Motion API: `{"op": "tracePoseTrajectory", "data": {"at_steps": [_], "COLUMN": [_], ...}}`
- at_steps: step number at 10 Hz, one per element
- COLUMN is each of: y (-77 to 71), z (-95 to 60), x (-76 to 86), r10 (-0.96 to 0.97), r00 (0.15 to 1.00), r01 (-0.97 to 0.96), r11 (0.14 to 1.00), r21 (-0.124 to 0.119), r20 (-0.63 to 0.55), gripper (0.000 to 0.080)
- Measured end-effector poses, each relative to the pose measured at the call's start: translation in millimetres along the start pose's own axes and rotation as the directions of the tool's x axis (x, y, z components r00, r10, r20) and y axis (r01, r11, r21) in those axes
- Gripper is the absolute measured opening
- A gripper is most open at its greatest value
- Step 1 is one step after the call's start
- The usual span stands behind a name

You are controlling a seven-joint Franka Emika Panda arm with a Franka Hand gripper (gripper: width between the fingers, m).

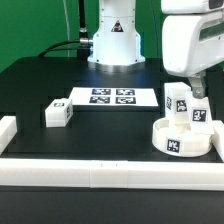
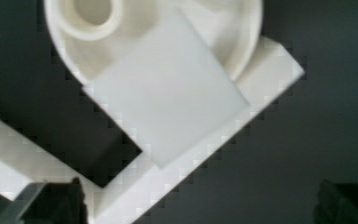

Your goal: Assemble stool

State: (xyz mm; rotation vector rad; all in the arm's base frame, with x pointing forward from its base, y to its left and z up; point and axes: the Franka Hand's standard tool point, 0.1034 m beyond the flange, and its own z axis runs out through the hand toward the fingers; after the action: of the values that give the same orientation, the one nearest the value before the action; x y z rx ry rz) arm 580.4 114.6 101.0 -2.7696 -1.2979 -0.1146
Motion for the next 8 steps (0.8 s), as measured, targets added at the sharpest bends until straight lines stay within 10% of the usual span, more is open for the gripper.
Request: {"op": "tracePoseTrajectory", "data": {"at_steps": [8], "y": [-2.8], "z": [19.5], "x": [-12.9], "r10": [-0.159], "r00": [0.987], "r01": [0.159], "r11": [0.987], "r21": [0.010], "r20": [0.009], "gripper": [0.0649]}}
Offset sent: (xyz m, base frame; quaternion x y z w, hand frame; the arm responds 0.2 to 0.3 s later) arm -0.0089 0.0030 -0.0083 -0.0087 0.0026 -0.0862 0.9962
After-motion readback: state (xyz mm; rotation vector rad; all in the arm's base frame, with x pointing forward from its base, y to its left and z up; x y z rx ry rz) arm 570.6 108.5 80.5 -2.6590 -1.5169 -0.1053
